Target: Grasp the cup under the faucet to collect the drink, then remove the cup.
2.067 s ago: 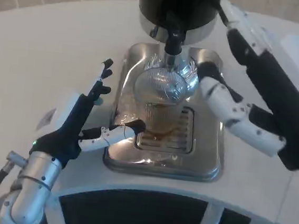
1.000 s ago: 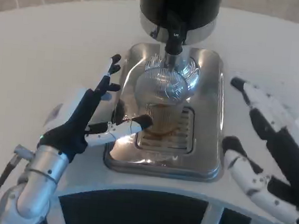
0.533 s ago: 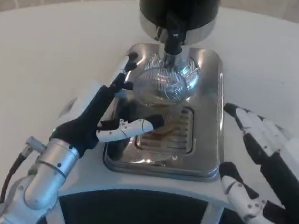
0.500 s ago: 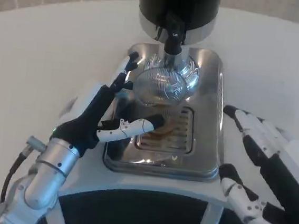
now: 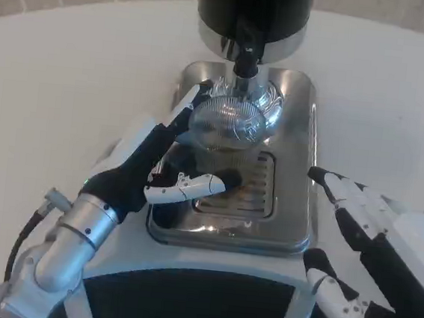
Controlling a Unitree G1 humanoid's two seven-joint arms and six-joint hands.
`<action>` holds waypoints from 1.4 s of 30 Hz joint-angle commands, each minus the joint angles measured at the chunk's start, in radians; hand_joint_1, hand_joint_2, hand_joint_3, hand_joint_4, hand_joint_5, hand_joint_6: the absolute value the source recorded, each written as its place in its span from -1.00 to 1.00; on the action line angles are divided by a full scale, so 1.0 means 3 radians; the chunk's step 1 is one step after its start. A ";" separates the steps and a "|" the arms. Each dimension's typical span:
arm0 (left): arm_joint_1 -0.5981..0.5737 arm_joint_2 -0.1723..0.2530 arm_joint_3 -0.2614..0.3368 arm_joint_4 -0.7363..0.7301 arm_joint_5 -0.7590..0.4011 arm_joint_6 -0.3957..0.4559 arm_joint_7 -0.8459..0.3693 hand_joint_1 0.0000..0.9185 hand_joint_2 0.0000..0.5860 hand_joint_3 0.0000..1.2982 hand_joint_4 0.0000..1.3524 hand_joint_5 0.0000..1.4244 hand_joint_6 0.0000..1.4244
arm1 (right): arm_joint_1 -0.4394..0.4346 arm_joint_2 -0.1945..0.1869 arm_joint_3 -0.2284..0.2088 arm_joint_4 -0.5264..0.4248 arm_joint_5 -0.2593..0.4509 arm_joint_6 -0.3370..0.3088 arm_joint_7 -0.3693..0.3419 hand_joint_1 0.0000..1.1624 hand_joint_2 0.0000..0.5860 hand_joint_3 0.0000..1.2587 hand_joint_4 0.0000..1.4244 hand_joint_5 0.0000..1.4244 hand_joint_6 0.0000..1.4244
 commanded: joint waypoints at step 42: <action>-0.0217 -0.0151 -0.0168 0.0202 0.0081 0.0215 0.0084 -0.26 -0.78 -0.95 -0.65 -0.24 0.07 | 0.0094 0.0301 0.0018 -0.0052 -0.0107 0.0038 -0.0113 -0.59 0.96 -1.00 -1.00 -1.00 -1.00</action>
